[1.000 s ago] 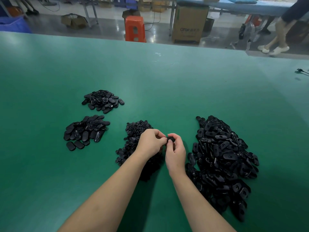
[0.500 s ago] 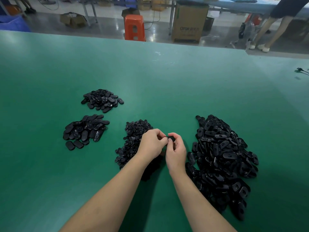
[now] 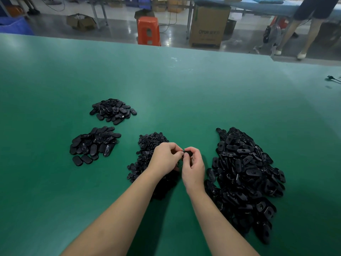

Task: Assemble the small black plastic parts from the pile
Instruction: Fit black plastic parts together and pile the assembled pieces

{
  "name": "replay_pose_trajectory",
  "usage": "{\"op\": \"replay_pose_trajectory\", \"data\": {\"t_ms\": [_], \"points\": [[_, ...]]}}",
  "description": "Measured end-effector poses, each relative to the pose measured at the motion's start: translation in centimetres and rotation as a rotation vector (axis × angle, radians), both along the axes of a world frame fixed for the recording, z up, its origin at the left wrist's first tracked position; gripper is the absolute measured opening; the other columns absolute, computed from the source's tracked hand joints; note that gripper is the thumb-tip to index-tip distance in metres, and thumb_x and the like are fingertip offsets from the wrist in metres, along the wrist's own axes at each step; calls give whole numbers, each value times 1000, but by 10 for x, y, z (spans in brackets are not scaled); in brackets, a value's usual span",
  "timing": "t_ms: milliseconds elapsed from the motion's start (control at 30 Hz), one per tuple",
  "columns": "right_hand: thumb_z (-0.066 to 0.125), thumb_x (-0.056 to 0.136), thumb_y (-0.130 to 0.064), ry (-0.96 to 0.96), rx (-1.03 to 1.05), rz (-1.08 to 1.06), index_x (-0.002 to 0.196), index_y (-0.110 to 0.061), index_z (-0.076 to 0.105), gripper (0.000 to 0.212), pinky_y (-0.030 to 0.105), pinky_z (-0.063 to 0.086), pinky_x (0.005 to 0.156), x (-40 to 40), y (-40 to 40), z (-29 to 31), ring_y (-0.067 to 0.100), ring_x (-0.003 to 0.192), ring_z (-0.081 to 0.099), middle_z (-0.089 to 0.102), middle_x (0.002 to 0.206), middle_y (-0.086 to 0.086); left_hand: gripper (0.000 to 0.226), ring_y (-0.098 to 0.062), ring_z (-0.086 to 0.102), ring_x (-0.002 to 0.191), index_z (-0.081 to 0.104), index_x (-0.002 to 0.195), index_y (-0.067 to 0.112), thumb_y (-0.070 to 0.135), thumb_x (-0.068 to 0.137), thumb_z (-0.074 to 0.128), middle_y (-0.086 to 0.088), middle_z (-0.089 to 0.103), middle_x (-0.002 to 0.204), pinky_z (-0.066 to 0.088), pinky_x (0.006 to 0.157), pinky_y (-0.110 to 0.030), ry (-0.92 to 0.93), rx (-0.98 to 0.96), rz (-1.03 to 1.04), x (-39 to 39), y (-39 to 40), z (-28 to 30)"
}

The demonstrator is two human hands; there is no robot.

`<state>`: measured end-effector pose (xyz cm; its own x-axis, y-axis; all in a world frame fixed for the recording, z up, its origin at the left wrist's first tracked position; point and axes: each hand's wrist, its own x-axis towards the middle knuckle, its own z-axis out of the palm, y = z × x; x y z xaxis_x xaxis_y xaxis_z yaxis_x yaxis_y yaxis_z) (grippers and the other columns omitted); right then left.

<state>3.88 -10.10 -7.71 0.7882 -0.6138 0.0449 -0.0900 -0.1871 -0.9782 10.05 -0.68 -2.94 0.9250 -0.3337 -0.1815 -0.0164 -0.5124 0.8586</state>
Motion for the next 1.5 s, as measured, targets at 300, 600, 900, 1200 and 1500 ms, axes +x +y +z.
{"op": "replay_pose_trajectory", "data": {"t_ms": [300, 600, 900, 1200, 1500], "points": [[48, 103, -17, 4, 91, -51, 114, -32, 59, 22, 33, 46, 73, 2, 2, 0, 6, 77, 56, 60, 81, -15, 9, -4, 61, 65, 69, 81, 29, 24, 87, 74, 13, 68, 74, 45, 63, -19, -161, 129, -83, 6, 5, 0], [50, 103, -26, 21, 87, 0, 111, -37, 55, 14, 36, 47, 65, 0, 2, 1, 12, 68, 51, 60, 91, -2, 5, -6, 62, 70, 68, 88, 24, 27, 91, 68, 10, 68, 81, 47, 60, -25, -163, 120, 520, 45, 102, -7], [53, 101, -26, 40, 39, 10, 106, -39, 54, 14, 32, 47, 64, -1, 3, 5, 11, 67, 51, 61, 90, -2, 28, -26, 64, 83, 69, 118, 13, 14, 91, 62, -4, 72, 98, 53, 81, -36, -109, 16, 891, 63, 180, -28], [52, 101, -22, 106, -22, 24, 100, -35, 57, 15, 29, 43, 61, 0, 5, 6, 11, 65, 51, 65, 88, -4, 18, -11, 54, 51, 71, 109, 22, 21, 99, 56, 7, 69, 86, 38, 49, -24, -360, 246, 478, 24, 147, -47], [55, 100, -20, 279, -127, 294, 94, -31, 62, 15, 21, 40, 50, 1, -24, 34, 4, 51, 43, 65, 79, -2, 15, -8, 54, 63, 74, 92, 26, 30, 97, 59, 13, 58, 79, 31, 48, -20, -470, 469, 374, 21, 140, -45]]}}
